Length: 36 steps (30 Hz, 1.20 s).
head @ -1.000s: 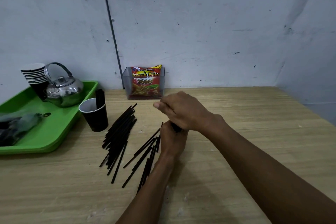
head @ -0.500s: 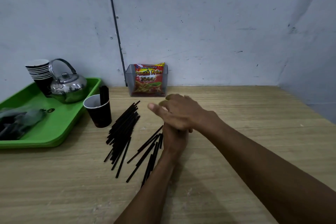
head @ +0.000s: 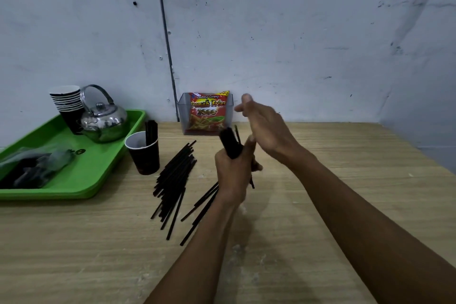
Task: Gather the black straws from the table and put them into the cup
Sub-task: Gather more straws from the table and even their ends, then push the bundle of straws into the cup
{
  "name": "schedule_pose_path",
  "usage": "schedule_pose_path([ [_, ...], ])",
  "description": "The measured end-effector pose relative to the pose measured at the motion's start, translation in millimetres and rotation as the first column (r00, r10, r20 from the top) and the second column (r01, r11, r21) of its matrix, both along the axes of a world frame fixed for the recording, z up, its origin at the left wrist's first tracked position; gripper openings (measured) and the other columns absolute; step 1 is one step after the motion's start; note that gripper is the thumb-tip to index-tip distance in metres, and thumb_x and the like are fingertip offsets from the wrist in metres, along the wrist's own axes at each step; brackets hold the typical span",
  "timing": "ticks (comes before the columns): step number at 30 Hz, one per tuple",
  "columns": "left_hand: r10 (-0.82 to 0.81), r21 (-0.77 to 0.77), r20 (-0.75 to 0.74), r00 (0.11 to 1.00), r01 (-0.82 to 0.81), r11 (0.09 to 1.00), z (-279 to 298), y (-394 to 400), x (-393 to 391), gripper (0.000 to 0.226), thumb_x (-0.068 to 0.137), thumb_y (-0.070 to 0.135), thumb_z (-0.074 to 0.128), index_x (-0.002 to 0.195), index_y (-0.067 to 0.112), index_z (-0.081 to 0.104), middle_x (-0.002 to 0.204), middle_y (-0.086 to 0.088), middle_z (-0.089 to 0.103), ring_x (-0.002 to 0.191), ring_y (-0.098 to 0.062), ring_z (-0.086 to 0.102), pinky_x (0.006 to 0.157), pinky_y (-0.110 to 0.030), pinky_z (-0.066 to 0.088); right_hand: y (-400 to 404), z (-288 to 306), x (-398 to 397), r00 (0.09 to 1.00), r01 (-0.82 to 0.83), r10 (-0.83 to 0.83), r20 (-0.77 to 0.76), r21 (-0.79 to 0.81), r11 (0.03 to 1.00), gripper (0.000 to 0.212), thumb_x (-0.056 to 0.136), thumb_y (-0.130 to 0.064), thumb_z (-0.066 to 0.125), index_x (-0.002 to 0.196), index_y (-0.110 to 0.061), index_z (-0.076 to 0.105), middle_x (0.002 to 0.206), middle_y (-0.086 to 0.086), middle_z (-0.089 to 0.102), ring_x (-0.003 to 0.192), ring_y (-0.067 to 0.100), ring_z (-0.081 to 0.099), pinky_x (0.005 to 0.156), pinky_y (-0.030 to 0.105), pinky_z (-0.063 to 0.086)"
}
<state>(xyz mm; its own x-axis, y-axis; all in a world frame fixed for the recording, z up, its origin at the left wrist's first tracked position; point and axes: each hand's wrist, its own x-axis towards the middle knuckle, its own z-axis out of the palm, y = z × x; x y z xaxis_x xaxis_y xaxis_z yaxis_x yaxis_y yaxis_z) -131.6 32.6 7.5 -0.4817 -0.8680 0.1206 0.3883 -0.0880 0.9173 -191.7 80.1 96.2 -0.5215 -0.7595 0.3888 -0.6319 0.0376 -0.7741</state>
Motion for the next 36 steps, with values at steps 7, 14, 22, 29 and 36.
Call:
schedule_pose_path([
  [7, 0.191, 0.270, -0.321, 0.928, -0.104, 0.957, 42.2, -39.2, 41.0, 0.029, 0.091, 0.029, 0.065, 0.076, 0.006, 0.057, 0.054, -0.006, 0.052, 0.050, -0.019, 0.060, 0.056, -0.034, 0.056, -5.0, -11.4, 27.0, 0.945, 0.037, -0.002, 0.327, -0.102, 0.994, 0.046, 0.102, -0.049, 0.036, 0.089, -0.021, 0.071, 0.086, -0.009, 0.070, 0.088, 0.006, 0.065, 0.084, 0.037, 0.051],
  [14, 0.286, 0.315, -0.340, 0.896, -0.178, 0.932, 52.7, -50.6, 75.4, 0.035, 0.090, 0.030, 0.067, 0.059, 0.016, 0.064, 0.056, -0.006, 0.061, 0.057, -0.022, 0.062, 0.068, -0.040, 0.054, -45.7, -38.6, 92.4, 0.581, 0.010, 0.079, 0.810, -0.104, 0.995, 0.055, 0.098, -0.061, 0.026, 0.111, -0.021, 0.062, 0.108, 0.006, 0.064, 0.100, 0.018, 0.060, 0.092, 0.042, 0.049],
  [22, 0.136, 0.427, -0.342, 0.930, 0.024, 0.904, 49.2, -55.5, 102.3, 0.030, 0.083, 0.030, 0.072, 0.074, 0.012, 0.050, 0.059, -0.006, 0.052, 0.063, -0.020, 0.058, 0.091, -0.052, 0.053, -83.0, -42.6, 105.5, 0.536, 0.024, 0.064, 0.842, -0.091, 0.996, 0.050, 0.100, -0.055, 0.031, 0.068, -0.021, 0.049, 0.067, -0.005, 0.062, 0.048, 0.000, 0.062, 0.058, 0.026, 0.042],
  [29, 0.325, 0.377, -0.344, 0.881, -0.188, 0.907, 59.5, -112.0, 128.4, 0.037, 0.091, 0.035, 0.063, 0.064, 0.014, 0.048, 0.052, -0.005, 0.059, 0.055, -0.019, 0.064, 0.059, -0.029, 0.052, -92.6, -42.9, 100.0, 0.733, -0.024, -0.020, 0.680, 0.055, 0.998, 0.010, 0.093, -0.025, 0.061, 0.097, -0.017, 0.065, 0.091, 0.005, 0.063, 0.091, 0.023, 0.059, 0.080, 0.039, 0.049],
  [36, 0.503, 0.216, -0.294, 0.813, -0.456, 0.863, 62.3, -182.0, 137.5, 0.025, 0.090, 0.025, 0.068, 0.071, 0.012, 0.056, 0.058, 0.002, 0.061, 0.054, -0.012, 0.060, 0.058, -0.026, 0.051, -127.0, -58.8, 85.8, 0.982, -0.112, 0.079, 0.173, 0.190, 0.975, 0.080, 0.063, -0.025, 0.089, 0.133, -0.022, 0.050, 0.120, 0.003, 0.057, 0.109, 0.017, 0.055, 0.087, 0.033, 0.050],
])
